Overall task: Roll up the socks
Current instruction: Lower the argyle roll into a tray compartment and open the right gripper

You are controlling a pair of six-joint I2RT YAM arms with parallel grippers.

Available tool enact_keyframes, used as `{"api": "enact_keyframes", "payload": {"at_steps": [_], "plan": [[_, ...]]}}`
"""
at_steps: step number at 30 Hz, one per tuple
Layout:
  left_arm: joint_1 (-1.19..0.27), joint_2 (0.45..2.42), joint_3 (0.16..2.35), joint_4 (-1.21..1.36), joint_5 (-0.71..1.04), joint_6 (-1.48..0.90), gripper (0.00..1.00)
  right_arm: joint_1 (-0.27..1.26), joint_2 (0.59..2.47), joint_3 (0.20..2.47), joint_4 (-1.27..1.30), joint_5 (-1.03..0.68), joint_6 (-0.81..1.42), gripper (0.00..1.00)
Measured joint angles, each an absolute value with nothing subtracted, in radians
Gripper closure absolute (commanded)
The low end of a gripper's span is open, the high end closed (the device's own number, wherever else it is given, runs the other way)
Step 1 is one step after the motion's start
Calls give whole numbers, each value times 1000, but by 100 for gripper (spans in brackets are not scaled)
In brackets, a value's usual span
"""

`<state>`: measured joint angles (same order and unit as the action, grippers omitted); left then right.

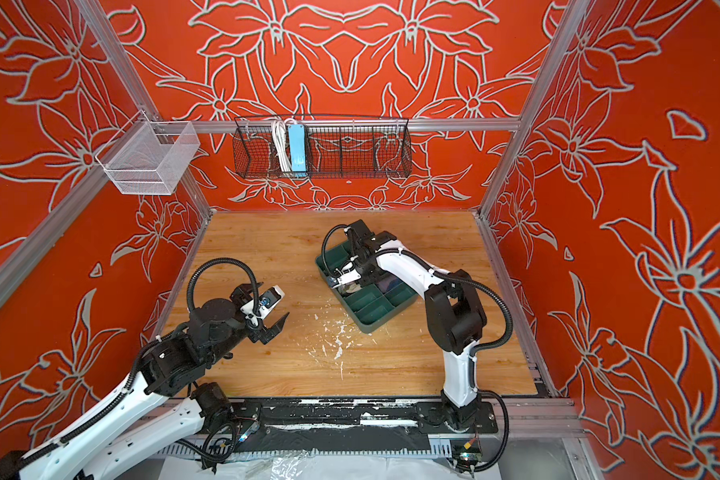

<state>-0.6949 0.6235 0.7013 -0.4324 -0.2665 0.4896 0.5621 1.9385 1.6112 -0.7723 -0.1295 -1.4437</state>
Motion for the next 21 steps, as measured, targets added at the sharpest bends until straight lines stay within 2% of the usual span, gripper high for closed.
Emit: {"api": "enact_keyframes", "payload": {"at_steps": [10,21], "plan": [[-695,649,701,-432,-266,490,2,574,2035,1644,-736,-128,-1444,100],[-695,651,701,-424,-265,490,2,574,2040,1568,-629,-138,-1438,100]]}}
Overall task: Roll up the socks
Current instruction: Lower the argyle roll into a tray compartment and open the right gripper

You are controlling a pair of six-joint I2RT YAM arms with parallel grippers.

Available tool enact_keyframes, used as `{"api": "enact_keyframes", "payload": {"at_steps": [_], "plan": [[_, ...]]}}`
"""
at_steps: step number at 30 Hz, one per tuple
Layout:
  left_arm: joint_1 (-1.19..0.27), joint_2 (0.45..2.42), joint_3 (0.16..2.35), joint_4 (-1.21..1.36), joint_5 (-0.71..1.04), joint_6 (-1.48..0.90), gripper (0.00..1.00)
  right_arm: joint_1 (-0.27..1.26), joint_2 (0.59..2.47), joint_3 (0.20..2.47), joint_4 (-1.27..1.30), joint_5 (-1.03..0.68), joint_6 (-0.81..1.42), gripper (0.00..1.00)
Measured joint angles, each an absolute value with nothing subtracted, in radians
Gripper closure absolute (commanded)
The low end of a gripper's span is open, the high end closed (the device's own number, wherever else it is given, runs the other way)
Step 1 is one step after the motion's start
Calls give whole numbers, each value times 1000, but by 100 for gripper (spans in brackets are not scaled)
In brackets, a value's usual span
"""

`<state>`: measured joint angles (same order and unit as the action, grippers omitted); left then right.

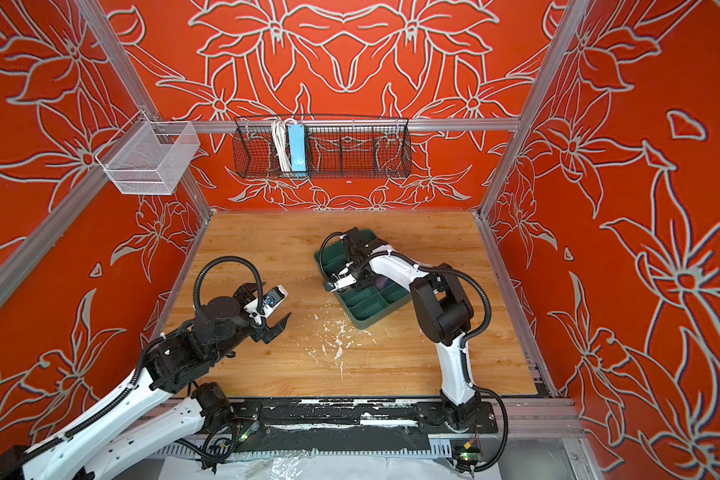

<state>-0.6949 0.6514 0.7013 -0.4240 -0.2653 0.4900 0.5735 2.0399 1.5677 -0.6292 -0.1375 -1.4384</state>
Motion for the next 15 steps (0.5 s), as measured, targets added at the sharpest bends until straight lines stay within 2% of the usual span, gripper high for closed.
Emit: {"api": "enact_keyframes", "payload": {"at_steps": [9,12,15], "plan": [[-695,651,702,-424,-249,476,2,582,2117,1703,-769,-220,-1322,100],[-695,651,710,-425,-241,469,2,595,2160,1766,-828,-238,-1273,80],[-695,651,723,-424,-236,464,2,598,2164,1769,-845,-244,-1245,69]]}}
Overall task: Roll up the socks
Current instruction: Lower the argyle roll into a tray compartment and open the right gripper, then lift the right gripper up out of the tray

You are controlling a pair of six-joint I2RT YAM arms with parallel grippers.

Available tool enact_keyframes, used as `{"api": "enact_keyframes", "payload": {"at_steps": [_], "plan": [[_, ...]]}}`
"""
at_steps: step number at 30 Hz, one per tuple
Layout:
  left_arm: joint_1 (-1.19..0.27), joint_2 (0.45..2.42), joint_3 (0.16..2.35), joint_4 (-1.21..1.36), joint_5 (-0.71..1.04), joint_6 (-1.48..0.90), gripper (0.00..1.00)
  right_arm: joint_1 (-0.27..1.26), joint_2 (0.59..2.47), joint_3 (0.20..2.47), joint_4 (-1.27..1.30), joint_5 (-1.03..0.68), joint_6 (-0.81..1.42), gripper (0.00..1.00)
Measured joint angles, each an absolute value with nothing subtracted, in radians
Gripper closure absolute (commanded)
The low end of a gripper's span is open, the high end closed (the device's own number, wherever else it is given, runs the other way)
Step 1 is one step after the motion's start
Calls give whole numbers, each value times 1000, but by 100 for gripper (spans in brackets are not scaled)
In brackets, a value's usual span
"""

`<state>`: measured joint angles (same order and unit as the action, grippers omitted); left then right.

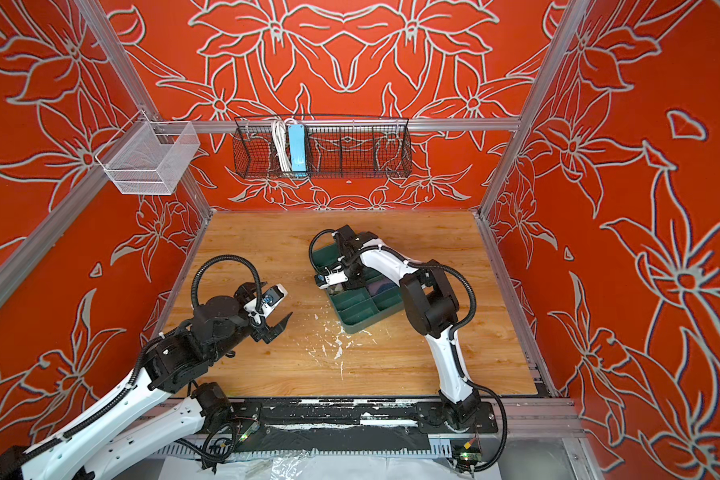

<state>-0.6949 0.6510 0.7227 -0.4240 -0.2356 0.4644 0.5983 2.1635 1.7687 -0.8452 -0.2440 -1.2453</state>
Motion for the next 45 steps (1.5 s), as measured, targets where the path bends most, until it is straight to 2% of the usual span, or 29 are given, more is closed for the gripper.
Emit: {"api": "enact_keyframes", "payload": {"at_steps": [1,9,23,26,29,34,40,42,45], "plan": [[-695,651,726,-424,-234,463,2,598,2163,1769,-849,-244,-1238,64],[-695,643,727,-424,-233,448,2,598,2096,1710,-834,-263,-1211,50],[-695,638,736,-425,-244,439,2,598,1860,1613,-733,-361,-1138,42],[-695,627,747,-425,-252,421,2,591,1765,1579,-654,-391,-1018,18],[-695,617,759,-420,-257,366,2,588,1623,1502,-493,-391,-825,3],[-695,602,761,-389,-296,130,3,584,1363,1337,-240,-316,-421,2],[-694,573,751,-310,-250,-107,3,543,1075,982,78,-310,0,2],[-692,574,748,-283,-251,-167,3,540,1053,934,81,-310,85,2],[-665,626,766,-293,-258,-265,3,540,1072,947,-15,-310,141,9]]}}
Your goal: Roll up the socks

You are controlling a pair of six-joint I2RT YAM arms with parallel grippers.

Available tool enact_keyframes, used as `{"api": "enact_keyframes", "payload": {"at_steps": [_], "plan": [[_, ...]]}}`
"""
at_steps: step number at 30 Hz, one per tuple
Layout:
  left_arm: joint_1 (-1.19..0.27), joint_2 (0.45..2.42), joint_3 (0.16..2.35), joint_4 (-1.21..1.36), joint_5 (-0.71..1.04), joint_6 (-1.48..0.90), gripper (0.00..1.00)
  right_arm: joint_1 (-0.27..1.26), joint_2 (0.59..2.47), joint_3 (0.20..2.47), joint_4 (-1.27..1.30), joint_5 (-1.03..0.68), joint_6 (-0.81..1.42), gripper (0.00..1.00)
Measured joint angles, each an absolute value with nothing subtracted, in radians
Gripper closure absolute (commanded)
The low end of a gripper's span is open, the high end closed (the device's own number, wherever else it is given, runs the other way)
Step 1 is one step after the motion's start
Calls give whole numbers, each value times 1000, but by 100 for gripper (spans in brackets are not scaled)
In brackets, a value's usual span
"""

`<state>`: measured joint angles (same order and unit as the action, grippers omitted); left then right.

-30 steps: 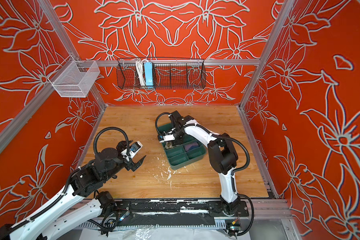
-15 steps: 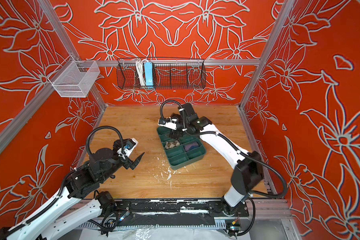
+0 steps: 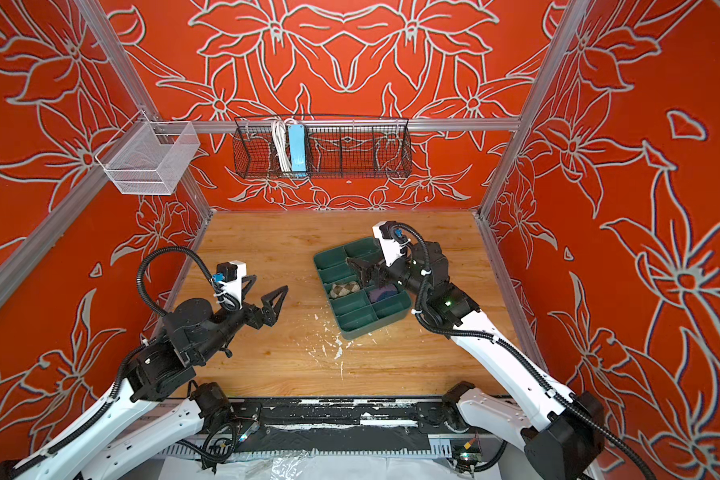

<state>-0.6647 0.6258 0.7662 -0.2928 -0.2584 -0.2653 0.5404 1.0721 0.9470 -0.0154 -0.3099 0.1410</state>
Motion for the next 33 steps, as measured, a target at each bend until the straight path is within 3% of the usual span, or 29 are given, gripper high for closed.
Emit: {"api": "enact_keyframes", "payload": {"at_steps": [5,13,18,21,26,29,33], "plan": [[-520,792,839,-393,-223,-459,3,539,1232,1126,-331,-208,160,29],[-365,823,700,-467,-115,-744,2,546,1491,1221,-667,-168,148,35],[-360,727,636,-488,-125,-812,2,573,1536,1214,-729,-141,164,38],[-360,679,625,-486,-144,-824,2,591,1585,1214,-728,-121,180,48],[-360,653,619,-484,-165,-830,2,623,1681,1233,-722,-73,225,55],[-360,654,619,-483,-168,-830,2,643,1716,1253,-712,-20,253,64],[-360,654,614,-479,-173,-827,2,664,1754,1257,-688,37,305,83]]}}
